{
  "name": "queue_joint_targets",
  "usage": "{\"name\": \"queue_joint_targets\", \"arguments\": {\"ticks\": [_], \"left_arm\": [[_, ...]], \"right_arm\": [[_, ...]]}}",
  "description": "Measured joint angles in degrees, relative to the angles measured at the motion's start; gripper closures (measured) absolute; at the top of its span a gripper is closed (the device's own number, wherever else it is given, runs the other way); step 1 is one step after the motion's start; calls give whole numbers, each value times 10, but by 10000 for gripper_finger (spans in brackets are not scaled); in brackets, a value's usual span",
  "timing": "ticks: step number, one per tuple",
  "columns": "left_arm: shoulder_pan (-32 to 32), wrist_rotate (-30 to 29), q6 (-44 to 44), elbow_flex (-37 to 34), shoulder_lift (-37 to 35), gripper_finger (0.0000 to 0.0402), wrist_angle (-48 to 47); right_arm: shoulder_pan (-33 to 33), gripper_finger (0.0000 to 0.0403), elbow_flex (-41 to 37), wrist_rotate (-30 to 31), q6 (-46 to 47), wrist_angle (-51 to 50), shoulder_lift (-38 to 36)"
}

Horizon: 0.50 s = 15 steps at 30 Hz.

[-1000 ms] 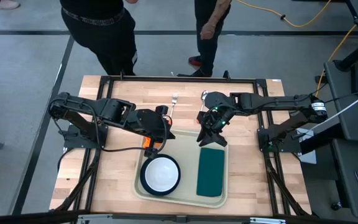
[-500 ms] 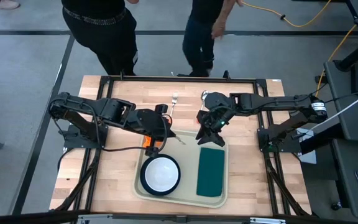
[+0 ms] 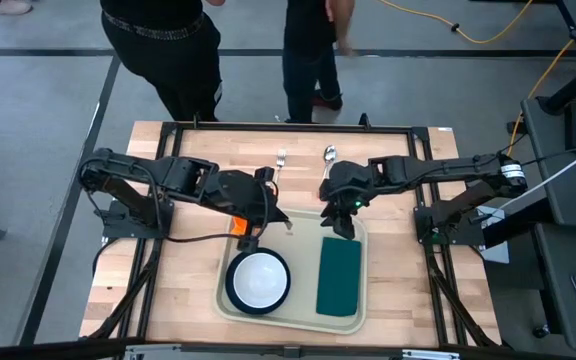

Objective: Set up tray
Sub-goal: Put the orange knife on the napkin

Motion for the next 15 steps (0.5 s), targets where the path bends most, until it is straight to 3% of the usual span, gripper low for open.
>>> {"name": "queue_joint_targets", "arguments": {"ticks": [8,15], "left_arm": [[11,52,10,0,28,400,32],[14,104,5,0,47,400,77]], "right_arm": [[38,258,0,0,37,85,0],[91,258,-30,46,88,30,0]]}}
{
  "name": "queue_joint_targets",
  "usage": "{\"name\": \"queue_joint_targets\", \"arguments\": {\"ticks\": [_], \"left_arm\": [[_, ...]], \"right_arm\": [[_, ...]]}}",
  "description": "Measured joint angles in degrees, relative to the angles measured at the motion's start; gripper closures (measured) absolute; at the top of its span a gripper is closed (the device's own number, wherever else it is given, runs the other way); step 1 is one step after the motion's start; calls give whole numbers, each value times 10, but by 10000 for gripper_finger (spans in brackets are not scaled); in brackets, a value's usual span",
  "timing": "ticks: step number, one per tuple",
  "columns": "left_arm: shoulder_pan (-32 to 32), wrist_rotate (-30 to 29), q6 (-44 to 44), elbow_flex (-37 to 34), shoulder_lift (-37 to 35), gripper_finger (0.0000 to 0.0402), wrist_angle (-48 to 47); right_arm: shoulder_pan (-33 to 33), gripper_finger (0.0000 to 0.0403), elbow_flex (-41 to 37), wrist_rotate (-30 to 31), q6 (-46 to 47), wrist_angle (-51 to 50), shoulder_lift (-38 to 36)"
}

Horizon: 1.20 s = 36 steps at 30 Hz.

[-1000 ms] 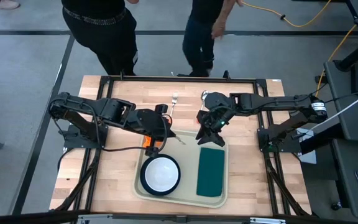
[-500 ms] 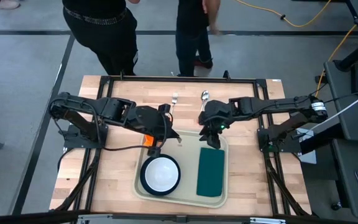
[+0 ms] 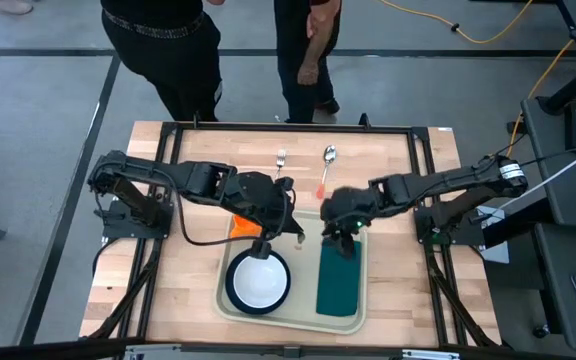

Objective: Set up tray
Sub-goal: Put the orange knife on the napkin

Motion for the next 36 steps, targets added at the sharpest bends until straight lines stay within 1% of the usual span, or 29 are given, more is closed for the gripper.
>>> {"name": "queue_joint_targets", "arguments": {"ticks": [4,12,14,18,22,26,27,29,31,32,36], "left_arm": [[0,26,-5,0,1,400,26],[-2,55,-20,0,13,400,54],[-5,60,-22,0,22,400,65],[-13,68,-22,0,37,400,88],[-18,75,-25,0,54,400,105],[-19,96,-39,0,70,400,133],[-19,99,-49,1,76,400,153],[-19,100,-65,0,82,400,163],[-17,102,-81,8,96,400,195],[-15,103,-84,17,103,400,188],[-15,99,-85,90,159,400,160]], "right_arm": [[29,258,-26,22,51,-54,0],[84,258,-92,25,168,-74,0],[99,258,-100,31,202,-93,0],[130,258,-100,83,272,-164,-5],[153,258,-100,142,338,-236,-48],[164,258,-100,222,413,-317,-122],[165,258,-100,241,425,-330,-141],[169,258,-100,271,438,-338,-179],[172,258,-99,292,438,-338,-213],[173,258,-99,299,436,-336,-227],[175,258,-99,320,408,-302,-259]]}}
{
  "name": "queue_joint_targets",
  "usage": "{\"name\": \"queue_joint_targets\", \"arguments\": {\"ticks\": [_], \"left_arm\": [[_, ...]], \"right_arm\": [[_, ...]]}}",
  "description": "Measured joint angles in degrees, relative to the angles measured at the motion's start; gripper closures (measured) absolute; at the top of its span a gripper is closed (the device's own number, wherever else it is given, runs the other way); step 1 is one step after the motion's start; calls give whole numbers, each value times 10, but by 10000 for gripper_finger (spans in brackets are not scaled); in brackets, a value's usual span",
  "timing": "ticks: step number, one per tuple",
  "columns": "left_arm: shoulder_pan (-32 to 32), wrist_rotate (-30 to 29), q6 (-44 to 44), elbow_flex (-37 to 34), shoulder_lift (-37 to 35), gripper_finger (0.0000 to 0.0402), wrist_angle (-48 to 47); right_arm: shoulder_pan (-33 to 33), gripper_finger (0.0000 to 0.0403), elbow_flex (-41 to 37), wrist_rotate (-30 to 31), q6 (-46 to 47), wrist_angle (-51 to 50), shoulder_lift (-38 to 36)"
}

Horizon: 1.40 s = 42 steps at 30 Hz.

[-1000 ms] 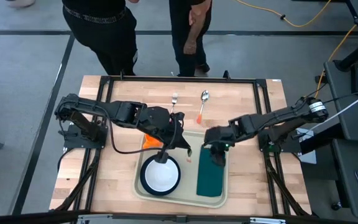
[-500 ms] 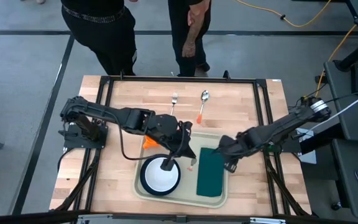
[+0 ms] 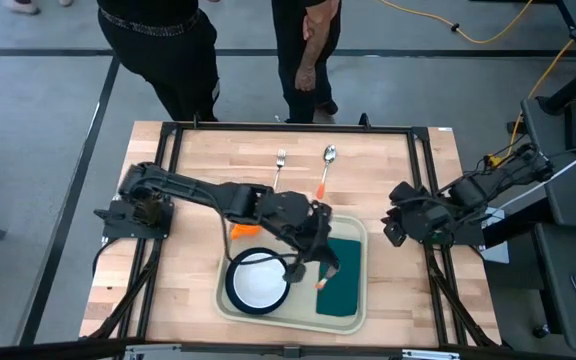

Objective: Set up tray
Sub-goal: Put the orange knife on the napkin

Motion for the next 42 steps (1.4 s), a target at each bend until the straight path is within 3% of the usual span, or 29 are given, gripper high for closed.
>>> {"name": "queue_joint_targets", "arguments": {"ticks": [5,10,16,27,42], "left_arm": [[0,0,14,155,96,400,-50],[0,-2,28,275,171,400,-113],[0,0,-11,267,191,400,-87],[-14,-4,-57,267,226,400,-63],[-23,-5,-99,267,264,400,-13]], "right_arm": [[0,258,0,-13,-69,26,-2],[0,258,0,-26,-80,-45,-8],[0,258,0,-36,-79,-114,-38],[0,258,0,-23,-83,-116,-85],[0,258,0,-26,-107,-112,-84]]}}
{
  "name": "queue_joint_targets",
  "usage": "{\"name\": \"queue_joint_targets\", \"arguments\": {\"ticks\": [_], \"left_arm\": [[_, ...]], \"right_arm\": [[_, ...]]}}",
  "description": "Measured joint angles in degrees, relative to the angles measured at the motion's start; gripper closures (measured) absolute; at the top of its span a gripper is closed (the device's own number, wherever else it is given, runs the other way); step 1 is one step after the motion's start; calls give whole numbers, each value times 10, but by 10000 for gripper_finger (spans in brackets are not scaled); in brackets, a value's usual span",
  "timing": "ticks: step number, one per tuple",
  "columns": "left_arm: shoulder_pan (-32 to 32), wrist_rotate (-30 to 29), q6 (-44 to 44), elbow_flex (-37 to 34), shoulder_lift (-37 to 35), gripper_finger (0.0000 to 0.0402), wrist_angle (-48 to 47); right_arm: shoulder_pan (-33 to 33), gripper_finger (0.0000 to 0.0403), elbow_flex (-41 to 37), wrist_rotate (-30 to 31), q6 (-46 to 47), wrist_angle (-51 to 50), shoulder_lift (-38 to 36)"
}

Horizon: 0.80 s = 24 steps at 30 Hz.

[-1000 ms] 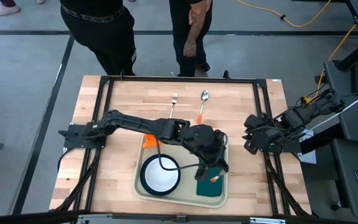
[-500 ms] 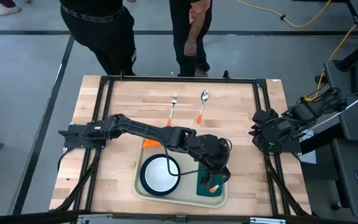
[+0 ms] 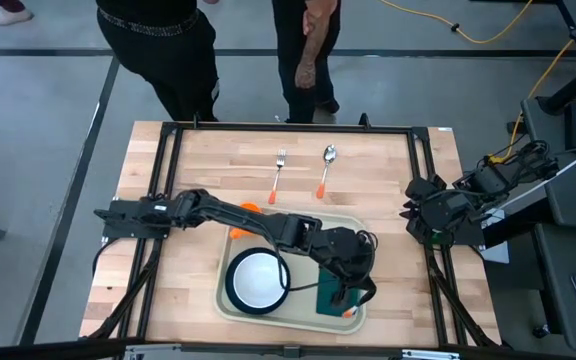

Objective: Set up tray
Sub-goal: Put the orange knife on the napkin

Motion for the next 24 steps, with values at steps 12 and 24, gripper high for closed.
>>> {"name": "queue_joint_targets", "arguments": {"ticks": [12,24], "left_arm": [[11,-3,9,-1,26,400,15],[19,-4,8,0,26,400,31]], "right_arm": [[0,258,0,-1,-6,5,0],[0,258,0,-6,-42,22,0]]}}
